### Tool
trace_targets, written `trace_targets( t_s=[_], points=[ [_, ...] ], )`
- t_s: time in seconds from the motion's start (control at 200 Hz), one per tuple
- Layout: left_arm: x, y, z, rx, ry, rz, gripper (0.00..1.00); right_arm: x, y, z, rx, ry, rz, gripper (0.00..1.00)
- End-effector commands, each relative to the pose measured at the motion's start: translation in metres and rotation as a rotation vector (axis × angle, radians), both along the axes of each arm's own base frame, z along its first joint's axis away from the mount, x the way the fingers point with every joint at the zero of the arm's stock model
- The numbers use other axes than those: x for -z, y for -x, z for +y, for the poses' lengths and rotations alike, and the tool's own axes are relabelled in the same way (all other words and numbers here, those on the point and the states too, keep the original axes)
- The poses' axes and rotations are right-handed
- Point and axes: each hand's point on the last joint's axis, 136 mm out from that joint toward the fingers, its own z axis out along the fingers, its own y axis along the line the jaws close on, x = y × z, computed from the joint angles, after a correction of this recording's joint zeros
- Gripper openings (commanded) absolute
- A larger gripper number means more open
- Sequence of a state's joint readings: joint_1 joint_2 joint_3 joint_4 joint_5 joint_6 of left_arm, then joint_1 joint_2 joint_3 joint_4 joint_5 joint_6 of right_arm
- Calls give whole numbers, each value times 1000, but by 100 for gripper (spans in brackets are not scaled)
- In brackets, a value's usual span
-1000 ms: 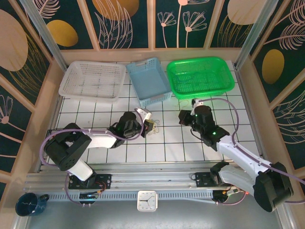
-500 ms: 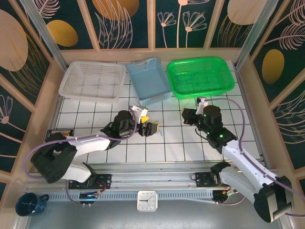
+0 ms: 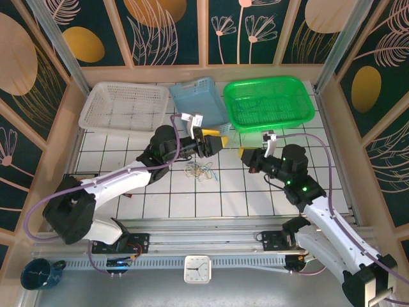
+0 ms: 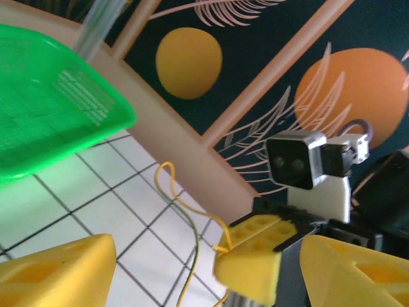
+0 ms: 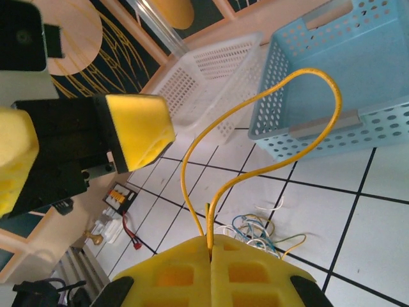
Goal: Untangle the cables
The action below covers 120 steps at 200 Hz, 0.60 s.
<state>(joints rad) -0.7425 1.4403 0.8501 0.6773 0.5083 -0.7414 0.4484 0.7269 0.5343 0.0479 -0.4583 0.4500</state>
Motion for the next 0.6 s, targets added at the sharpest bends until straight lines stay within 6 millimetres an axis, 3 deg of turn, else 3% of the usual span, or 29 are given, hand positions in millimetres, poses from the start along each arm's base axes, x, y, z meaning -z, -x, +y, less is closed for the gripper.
trace_targets(
  t_s=[0.0, 0.25, 0.415, 0.58, 0.595],
  points=[
    [-15, 8, -11, 100, 74, 32, 74, -21, 5, 3, -40, -37, -62, 0],
    [-12, 7, -24, 159, 57, 47, 74, -15, 6, 9, -75, -44, -47, 0],
    [-8, 5, -30, 184, 59, 67, 67, -12, 7, 13, -92, -44, -40, 0],
    [7, 4, -35, 207, 41, 102, 65, -11, 8, 17, -109, -44, -40, 0],
    [-3, 2, -37, 208, 55, 85, 65, -10, 8, 17, -110, -43, -39, 0]
  ],
)
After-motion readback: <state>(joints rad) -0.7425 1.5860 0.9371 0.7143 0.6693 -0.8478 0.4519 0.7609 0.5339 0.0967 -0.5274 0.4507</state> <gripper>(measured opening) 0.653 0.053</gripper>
